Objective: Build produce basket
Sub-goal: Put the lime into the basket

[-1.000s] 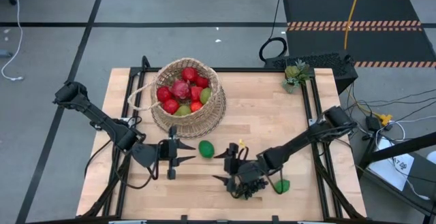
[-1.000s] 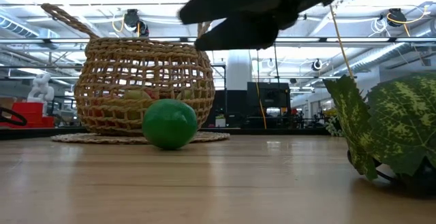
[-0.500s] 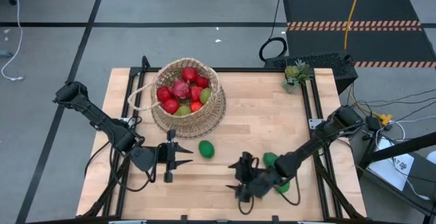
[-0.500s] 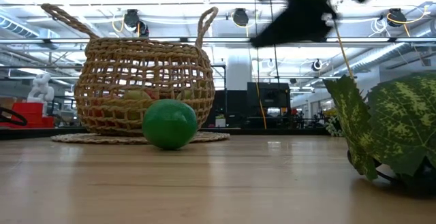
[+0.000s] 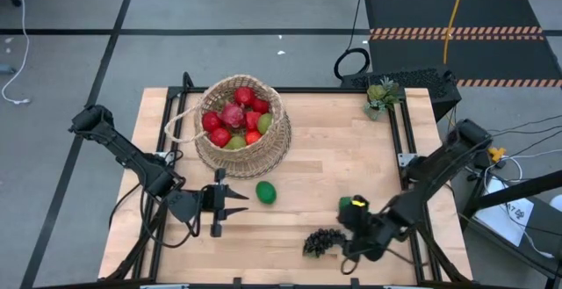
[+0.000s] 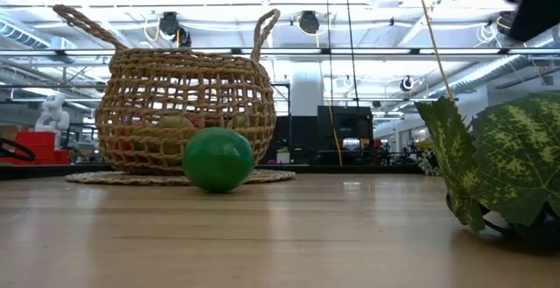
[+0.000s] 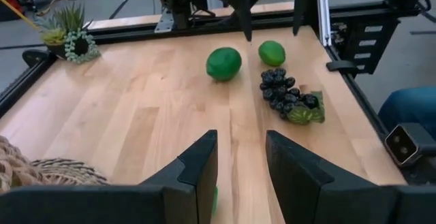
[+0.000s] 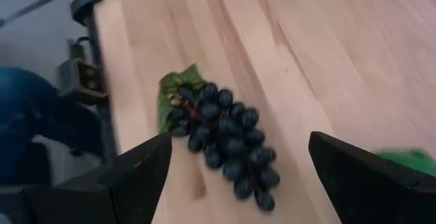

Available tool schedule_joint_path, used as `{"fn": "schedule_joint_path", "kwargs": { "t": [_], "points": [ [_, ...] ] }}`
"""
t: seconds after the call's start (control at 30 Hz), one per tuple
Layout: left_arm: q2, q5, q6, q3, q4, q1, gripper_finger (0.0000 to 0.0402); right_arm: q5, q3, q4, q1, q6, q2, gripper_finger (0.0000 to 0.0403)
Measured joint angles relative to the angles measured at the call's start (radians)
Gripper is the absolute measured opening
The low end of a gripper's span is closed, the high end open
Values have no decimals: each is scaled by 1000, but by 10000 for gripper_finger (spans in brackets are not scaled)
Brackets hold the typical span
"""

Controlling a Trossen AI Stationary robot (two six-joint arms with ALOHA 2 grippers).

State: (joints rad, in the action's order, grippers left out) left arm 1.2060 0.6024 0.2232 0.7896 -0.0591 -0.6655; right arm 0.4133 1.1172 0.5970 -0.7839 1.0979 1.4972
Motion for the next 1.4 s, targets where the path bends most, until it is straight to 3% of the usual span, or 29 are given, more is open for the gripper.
{"fn": "schedule_joint_path", "kwargs": {
  "t": [0.23, 0.43, 0.8, 1.23, 1.4],
  "points": [
    [0, 0, -56, 0, 11, 9, 127, 39, 0, 152, -70, 82, -88, 339],
    [0, -1, -49, 0, 5, 9, 127, 138, -35, 165, -105, -88, -71, 339],
    [0, -1, -61, 0, 4, 13, 127, 132, -157, 163, -93, 169, -72, 338],
    [0, -3, -71, 0, 7, 27, 127, 114, -175, 167, -93, 111, -72, 339],
    [0, -3, -71, 0, 7, 27, 127, 98, -175, 165, -86, 85, -72, 360]
  ]
}}
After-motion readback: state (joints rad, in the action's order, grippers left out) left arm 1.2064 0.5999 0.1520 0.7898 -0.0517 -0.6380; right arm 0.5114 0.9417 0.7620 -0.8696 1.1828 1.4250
